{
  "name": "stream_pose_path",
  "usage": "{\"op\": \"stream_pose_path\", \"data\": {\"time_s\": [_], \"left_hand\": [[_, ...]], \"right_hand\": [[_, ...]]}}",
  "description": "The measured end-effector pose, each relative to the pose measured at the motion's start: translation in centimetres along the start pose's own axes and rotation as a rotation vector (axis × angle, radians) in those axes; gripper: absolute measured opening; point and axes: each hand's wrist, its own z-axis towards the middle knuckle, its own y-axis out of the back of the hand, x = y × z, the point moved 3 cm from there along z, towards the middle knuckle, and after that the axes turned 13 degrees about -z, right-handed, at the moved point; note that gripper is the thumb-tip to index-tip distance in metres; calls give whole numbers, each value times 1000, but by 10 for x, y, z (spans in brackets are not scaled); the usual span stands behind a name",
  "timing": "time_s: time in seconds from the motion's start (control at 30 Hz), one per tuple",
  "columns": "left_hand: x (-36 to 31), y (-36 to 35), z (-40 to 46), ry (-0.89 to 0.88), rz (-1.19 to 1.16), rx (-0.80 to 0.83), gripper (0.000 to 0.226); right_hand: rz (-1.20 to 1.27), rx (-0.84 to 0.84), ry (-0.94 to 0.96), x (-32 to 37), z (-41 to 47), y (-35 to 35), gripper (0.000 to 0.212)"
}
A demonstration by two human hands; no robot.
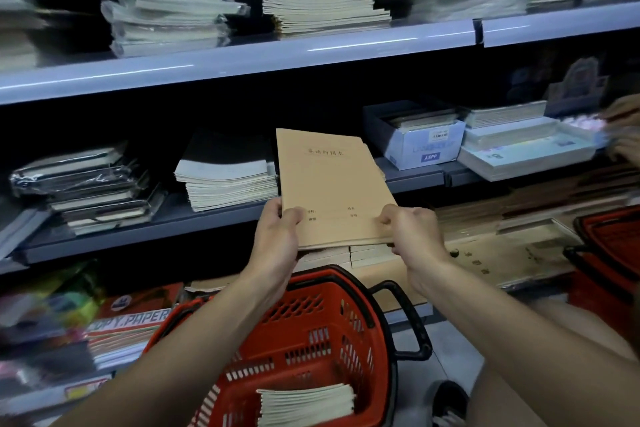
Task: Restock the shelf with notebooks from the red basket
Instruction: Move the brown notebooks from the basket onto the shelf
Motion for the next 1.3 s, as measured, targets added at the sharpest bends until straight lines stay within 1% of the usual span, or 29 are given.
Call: {"op": "stream_pose_path", "data": {"time_s": [0.1, 0.13, 0.2, 0.23, 0.3, 0.43, 0.53, 0.7, 0.8, 0.93, 1.0, 1.1, 1.17, 1.23, 1.3], "left_hand": [[-2, -7, 22, -10, 29, -3, 22], [-2, -9, 31, -12, 33, -4, 22], [-2, -12, 49, -22, 44, -6, 21], [-3, -15, 57, -31, 60, -8, 21], [-5, -20, 74, -51, 110, -8, 23], [-13, -30, 107, -86, 193, -23, 29], [-19, -35, 131, -73, 232, -1, 34], [-15, -38, 171, -64, 276, 16, 30], [-6, -36, 189, -31, 286, 10, 44], [21, -13, 238, 4, 318, -25, 45], [23, -16, 235, 5, 384, -63, 45], [20, -28, 214, -39, 571, -92, 44], [23, -26, 215, -91, 719, -87, 52], [21, -22, 209, -169, 806, -45, 64], [20, -19, 198, -255, 849, 28, 68]], "right_hand": [[-2, 17, 23, 3, 28, -6, 29], [-10, 6, 39, 7, 35, -8, 26], [-34, -11, 77, 14, 51, -12, 6], [-39, -24, 93, 18, 60, -14, 7], [-45, -39, 124, 25, 80, -17, 17], [-85, -30, 176, 35, 116, -24, 22], [-116, -35, 191, 34, 141, -31, 20], [-146, -76, 207, 23, 173, -45, 15], [-189, -97, 235, 21, 186, -52, 12], [-301, -160, 271, 18, 203, -58, 2], [-398, -186, 283, 17, 205, -59, 16], [-658, -173, 305, 10, 207, -62, 33], [-778, -160, 323, 7, 207, -61, 39], [-829, -145, 362, 6, 207, -60, 44], [-818, -117, 411, 4, 208, -57, 49]]}}
